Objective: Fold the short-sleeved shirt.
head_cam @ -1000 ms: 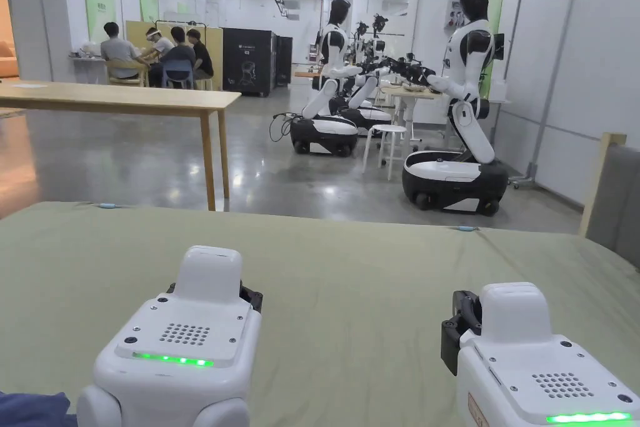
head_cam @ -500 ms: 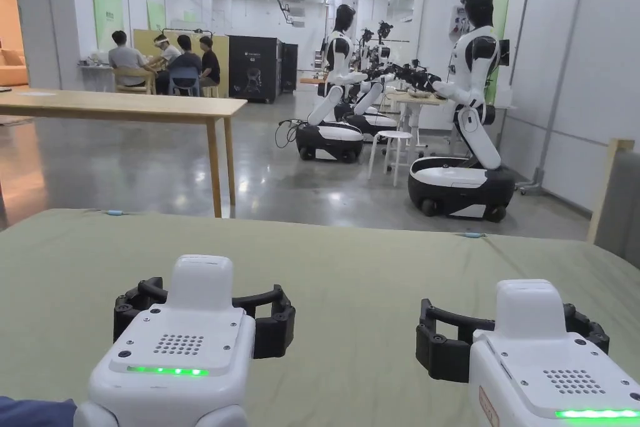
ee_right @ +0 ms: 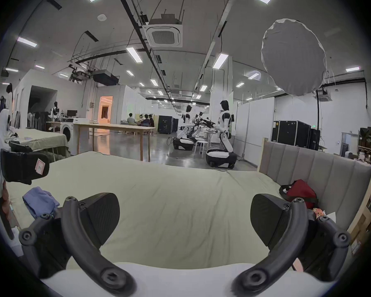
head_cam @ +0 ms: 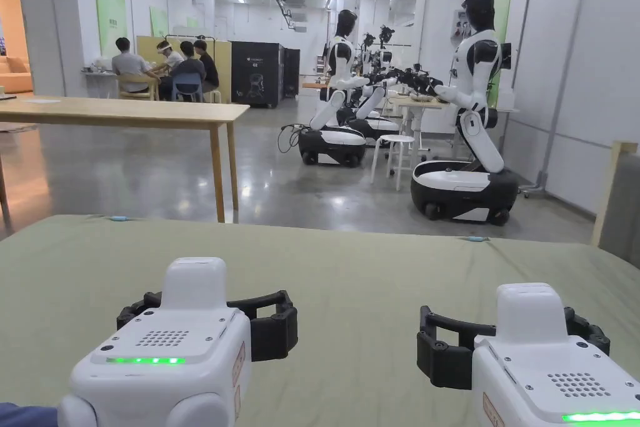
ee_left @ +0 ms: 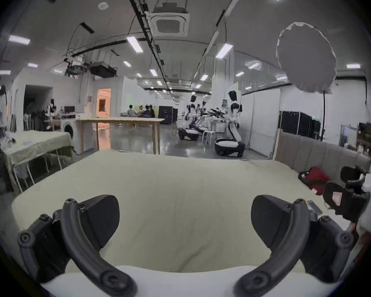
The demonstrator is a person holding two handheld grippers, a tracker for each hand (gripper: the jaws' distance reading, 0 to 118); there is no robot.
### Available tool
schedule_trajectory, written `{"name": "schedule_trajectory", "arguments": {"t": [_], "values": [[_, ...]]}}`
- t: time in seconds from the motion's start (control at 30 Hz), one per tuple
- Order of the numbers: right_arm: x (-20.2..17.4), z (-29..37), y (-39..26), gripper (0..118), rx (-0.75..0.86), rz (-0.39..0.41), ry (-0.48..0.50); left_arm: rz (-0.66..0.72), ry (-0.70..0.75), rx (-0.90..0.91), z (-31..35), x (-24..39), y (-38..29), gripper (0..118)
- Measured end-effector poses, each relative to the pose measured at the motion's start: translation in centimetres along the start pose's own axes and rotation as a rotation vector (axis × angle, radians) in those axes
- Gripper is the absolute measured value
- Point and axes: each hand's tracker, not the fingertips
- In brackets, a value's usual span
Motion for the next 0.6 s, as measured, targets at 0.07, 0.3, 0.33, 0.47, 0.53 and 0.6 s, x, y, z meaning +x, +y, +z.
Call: {"name": "schedule_trajectory", "arguments": {"t": [0.07,0.3,0.33,0.47,0.53,0.6], "values": [[-0.1,0.1,0.0,118,0.000,0.004,0.002,-0.069,0.035,0.023,0.3,0.5,0.1,118],[-0.3,0.1,-0.2,118,-0.015,0.014,0.007,-0.122,0.048,0.040,0.3,1.2,0.3,118],[-0.3,0.1,-0.2,118,-0.015,0.012,0.007,-0.114,0.052,0.045,0.2,1.1,0.3,118],[0.0,0.1,0.0,118,-0.012,0.004,0.007,-0.114,0.069,0.037,0.1,0.6,0.5,118],[0.2,0.0,0.1,118,-0.011,0.008,0.001,-0.096,0.036,0.034,0.2,0.3,0.6,118],[0.3,0.1,0.2,118,-0.010,0.005,-0.004,-0.113,0.035,0.054,0.5,0.2,0.4,118]]}}
